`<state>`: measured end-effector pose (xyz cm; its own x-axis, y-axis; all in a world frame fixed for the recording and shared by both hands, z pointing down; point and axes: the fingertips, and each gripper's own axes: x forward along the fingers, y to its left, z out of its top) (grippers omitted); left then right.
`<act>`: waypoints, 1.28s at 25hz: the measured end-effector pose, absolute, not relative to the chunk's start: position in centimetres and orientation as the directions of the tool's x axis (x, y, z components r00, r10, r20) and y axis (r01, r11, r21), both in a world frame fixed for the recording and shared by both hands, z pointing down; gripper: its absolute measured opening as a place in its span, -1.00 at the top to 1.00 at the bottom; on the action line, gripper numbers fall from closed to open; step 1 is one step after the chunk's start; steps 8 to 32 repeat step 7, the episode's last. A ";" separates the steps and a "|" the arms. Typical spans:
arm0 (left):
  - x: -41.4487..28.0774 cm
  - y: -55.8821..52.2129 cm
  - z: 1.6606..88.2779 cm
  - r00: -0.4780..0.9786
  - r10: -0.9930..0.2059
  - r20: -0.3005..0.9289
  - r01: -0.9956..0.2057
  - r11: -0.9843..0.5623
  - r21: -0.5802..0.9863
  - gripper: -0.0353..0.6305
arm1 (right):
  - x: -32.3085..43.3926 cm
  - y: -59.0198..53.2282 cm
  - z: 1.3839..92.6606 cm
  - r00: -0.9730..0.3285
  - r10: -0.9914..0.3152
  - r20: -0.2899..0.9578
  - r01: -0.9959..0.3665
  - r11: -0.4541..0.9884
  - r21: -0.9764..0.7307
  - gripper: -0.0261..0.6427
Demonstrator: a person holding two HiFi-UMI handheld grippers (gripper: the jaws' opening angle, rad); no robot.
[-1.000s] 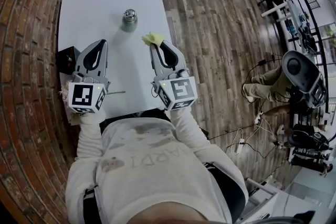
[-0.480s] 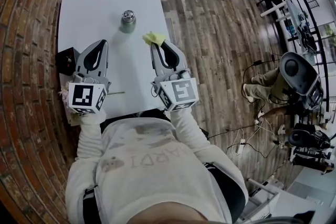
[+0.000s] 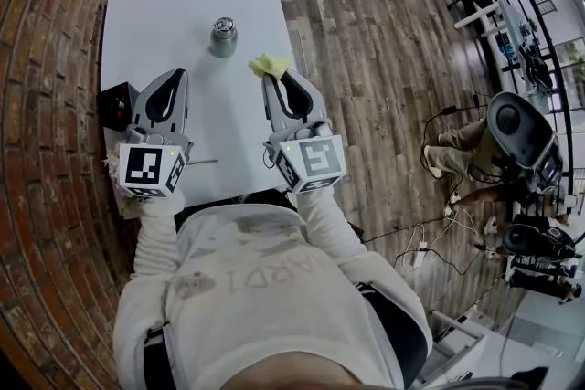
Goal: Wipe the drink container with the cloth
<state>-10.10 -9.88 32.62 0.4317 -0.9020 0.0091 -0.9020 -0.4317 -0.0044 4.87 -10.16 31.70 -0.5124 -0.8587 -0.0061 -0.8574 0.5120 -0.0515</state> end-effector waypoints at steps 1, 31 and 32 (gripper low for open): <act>-10.1 -10.0 32.6 0.432 -0.902 0.009 -0.902 -0.432 -0.005 0.89 | 4.8 -10.3 31.7 -0.512 -0.859 -0.006 -0.858 0.512 -0.050 0.70; -10.0 -10.0 32.4 0.437 -0.899 0.004 -0.899 -0.437 -0.009 0.89 | 4.8 -10.3 31.5 -0.511 -0.859 -0.010 -0.858 0.511 -0.047 0.70; -10.0 -10.0 32.4 0.437 -0.899 0.004 -0.899 -0.437 -0.009 0.89 | 4.8 -10.3 31.5 -0.511 -0.859 -0.010 -0.858 0.511 -0.047 0.70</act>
